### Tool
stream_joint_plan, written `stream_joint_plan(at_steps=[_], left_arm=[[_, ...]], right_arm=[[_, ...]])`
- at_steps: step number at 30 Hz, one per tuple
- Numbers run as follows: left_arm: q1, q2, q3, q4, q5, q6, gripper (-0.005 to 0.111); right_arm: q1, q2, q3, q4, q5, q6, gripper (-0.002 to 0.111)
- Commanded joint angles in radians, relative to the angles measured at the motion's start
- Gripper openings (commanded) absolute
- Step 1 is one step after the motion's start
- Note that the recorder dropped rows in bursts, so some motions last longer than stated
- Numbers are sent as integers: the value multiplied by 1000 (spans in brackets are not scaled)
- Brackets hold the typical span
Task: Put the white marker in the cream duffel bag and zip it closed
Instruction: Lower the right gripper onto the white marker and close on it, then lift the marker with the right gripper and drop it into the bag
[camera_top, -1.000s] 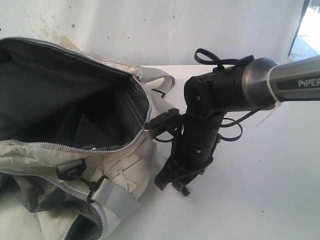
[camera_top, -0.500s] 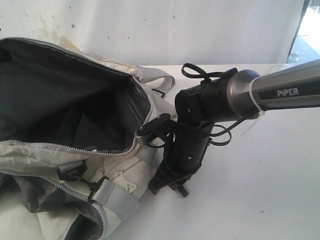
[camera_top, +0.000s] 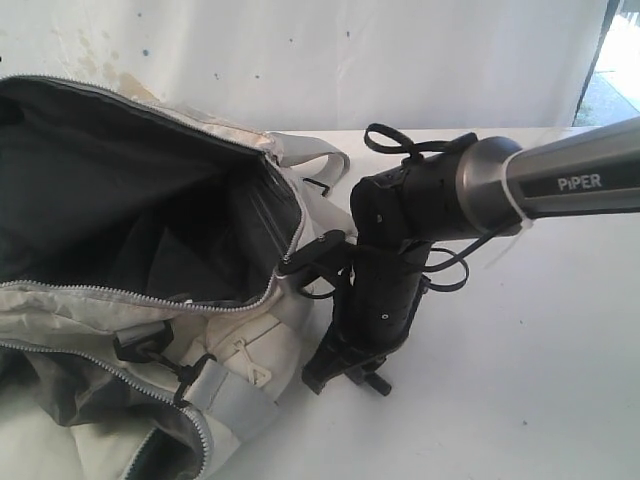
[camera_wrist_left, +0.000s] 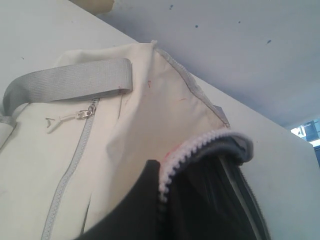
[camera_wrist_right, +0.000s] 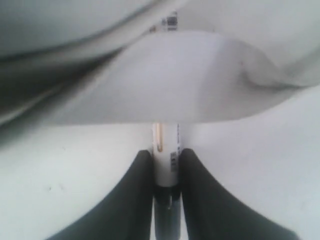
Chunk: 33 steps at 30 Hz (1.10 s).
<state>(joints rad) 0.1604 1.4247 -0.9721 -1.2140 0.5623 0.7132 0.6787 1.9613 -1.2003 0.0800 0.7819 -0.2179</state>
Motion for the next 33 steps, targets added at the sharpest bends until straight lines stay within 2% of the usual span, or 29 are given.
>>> stream_joint_plan(at_steps=[1,20,33], left_arm=[[7,-4,-5,-11,-12,-6,0],[7,-4,-5,-11,-12,-6,0],[7,-4,-5,-11,-10,-6,0]], right_arm=[[-2,-65,3,-31,47,16,0],[-2,-448,3,-31,93,21,0],[-2,-596,3,-55,117,78,0]])
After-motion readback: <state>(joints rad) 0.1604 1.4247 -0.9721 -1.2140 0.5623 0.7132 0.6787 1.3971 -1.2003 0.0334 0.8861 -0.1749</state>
